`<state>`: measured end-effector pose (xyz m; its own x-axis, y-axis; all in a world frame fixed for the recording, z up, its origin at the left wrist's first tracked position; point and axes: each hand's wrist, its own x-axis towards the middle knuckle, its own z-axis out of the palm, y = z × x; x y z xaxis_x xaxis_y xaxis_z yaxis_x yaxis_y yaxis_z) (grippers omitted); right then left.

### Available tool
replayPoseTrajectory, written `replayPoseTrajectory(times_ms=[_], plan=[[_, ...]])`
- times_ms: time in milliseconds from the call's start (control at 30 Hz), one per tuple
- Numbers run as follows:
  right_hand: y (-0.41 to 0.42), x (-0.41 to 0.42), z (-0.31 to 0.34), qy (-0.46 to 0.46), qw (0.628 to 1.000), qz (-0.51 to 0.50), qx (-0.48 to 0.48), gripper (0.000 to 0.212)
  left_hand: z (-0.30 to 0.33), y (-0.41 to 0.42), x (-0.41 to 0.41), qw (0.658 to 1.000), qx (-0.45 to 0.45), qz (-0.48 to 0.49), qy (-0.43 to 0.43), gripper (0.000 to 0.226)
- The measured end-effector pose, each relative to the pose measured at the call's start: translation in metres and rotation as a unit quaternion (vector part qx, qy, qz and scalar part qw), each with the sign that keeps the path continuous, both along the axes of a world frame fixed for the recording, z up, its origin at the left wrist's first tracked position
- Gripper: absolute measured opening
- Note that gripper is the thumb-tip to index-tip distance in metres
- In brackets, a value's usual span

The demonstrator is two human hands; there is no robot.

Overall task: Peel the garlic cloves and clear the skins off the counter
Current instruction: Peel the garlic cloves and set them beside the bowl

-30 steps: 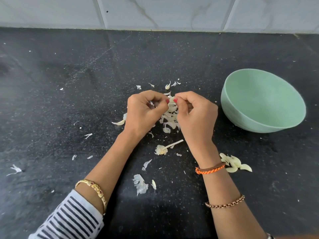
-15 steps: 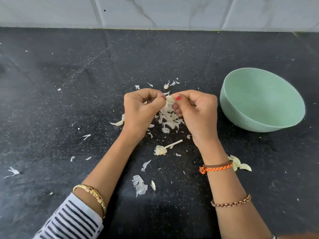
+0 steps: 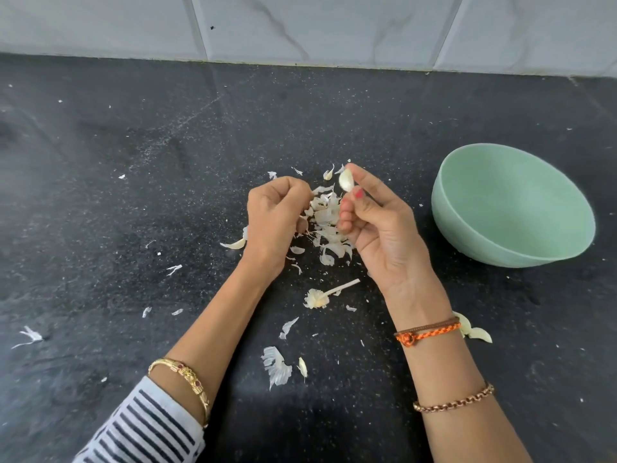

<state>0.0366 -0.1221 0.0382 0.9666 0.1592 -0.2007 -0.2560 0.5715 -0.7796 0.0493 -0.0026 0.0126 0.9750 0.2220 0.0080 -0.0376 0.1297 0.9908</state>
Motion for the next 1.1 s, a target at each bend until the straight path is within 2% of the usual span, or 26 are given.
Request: replayPoseTrajectory(times_ms=[67, 133, 233, 267, 367, 467, 767, 900, 1100], plan=[[-0.001, -0.001, -0.002, -0.002, 0.999, -0.014, -0.029, 0.025, 0.000, -0.002, -0.002, 1.000, -0.001, -0.013, 0.001, 0.014], [-0.001, 0.000, -0.003, -0.018, 0.997, -0.027, -0.066, 0.028, -0.001, 0.000, -0.001, 0.999, 0.030, -0.007, -0.017, 0.024], [0.000, -0.001, -0.006, -0.080, 0.975, -0.065, -0.197, 0.029, -0.005, 0.006, 0.001, 0.993, 0.099, -0.001, -0.064, 0.047], [0.000, -0.002, -0.008, -0.105, 0.960, -0.083, -0.247, 0.030, -0.006, 0.007, 0.001, 0.992, 0.105, -0.005, -0.074, 0.047], [0.003, 0.000, -0.017, -0.190, 0.895, -0.138, -0.379, 0.030, -0.004, 0.006, 0.000, 0.991, 0.091, -0.036, -0.086, 0.017], [0.005, 0.002, -0.025, -0.258, 0.831, -0.173, -0.462, 0.025, -0.001, 0.003, -0.002, 0.992, 0.070, -0.061, -0.090, 0.015], [0.006, 0.002, -0.027, -0.320, 0.749, -0.194, -0.546, 0.024, -0.003, 0.003, -0.002, 0.995, 0.063, -0.054, -0.060, 0.017], [0.005, 0.003, -0.029, -0.339, 0.716, -0.203, -0.575, 0.025, -0.005, 0.004, -0.001, 0.995, 0.067, -0.057, -0.057, 0.010], [0.008, 0.002, -0.032, -0.364, 0.684, -0.203, -0.599, 0.025, -0.002, 0.002, -0.001, 0.995, 0.085, -0.024, -0.039, 0.027]])
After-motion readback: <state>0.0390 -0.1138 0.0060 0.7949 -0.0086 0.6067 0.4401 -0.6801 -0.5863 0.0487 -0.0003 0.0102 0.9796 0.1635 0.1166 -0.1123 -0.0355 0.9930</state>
